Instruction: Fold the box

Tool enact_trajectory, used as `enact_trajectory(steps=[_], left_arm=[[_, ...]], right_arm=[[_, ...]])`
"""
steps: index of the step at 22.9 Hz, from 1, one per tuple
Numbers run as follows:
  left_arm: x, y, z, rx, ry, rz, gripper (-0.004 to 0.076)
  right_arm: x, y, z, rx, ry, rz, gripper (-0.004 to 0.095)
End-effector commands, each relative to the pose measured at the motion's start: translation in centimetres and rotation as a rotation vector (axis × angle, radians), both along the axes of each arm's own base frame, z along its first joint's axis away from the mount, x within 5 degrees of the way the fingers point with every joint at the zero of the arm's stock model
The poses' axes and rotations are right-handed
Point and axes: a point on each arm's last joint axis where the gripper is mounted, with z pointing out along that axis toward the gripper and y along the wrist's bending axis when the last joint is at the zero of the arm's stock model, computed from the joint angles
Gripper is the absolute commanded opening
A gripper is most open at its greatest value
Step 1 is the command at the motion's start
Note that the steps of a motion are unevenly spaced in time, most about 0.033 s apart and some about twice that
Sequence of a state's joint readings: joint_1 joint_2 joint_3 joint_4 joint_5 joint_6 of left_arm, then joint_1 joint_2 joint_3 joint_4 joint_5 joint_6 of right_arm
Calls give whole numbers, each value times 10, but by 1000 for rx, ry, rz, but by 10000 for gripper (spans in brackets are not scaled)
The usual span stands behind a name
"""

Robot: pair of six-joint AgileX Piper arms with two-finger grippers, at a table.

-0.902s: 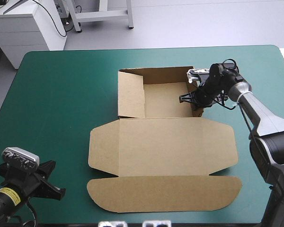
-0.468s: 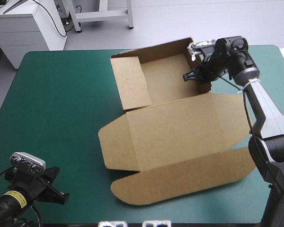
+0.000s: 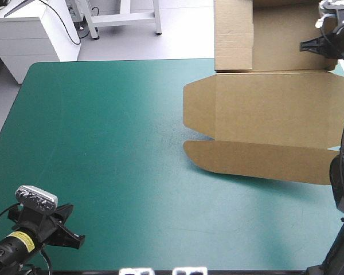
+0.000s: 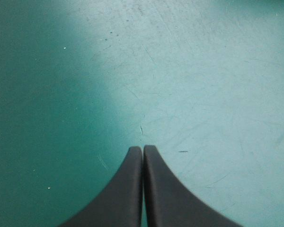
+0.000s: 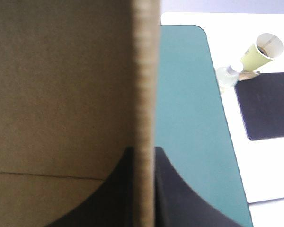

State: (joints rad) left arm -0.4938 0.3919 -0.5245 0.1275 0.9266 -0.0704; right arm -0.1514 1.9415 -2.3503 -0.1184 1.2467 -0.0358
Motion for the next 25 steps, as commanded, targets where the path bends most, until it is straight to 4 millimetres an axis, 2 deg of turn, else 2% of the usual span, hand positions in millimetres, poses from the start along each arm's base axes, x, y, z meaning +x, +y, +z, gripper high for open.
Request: enact_trajectory(steps=[1, 5, 9, 11, 12, 16, 18, 20, 22, 25], left_arm=[[4, -3, 13, -41, -76, -13, -8], [5, -4, 14, -51, -97, -16, -8], [5, -4, 15, -56, -107, -17, -8], [5, -4, 15, -56, -107, -17, -8], [5, -4, 15, -56, -107, -17, -8], [5, -4, 15, -56, -107, -17, -8], [5, -4, 15, -58, -106, -18, -8], [5, -4, 15, -58, -106, -18, -8], [5, -4, 15, -57, -104, -17, -8], [5, -4, 15, -56, -101, -17, -8]], right_arm=[[-16, -27, 17, 4, -53, -82, -20], [-9, -50, -3, 13, 2, -133, -20], [2, -67, -36, 38, 97, -164, -20], [8, -75, -55, 47, 148, -178, -20], [13, -80, -72, 62, 195, -189, -20], [28, -93, -118, 98, 297, -238, -17], [33, -96, -132, 98, 329, -240, -11], [34, -98, -136, 95, 340, -237, 17], [33, -101, -137, 94, 342, -239, 142], [29, -105, -132, 118, 324, -251, 514]])
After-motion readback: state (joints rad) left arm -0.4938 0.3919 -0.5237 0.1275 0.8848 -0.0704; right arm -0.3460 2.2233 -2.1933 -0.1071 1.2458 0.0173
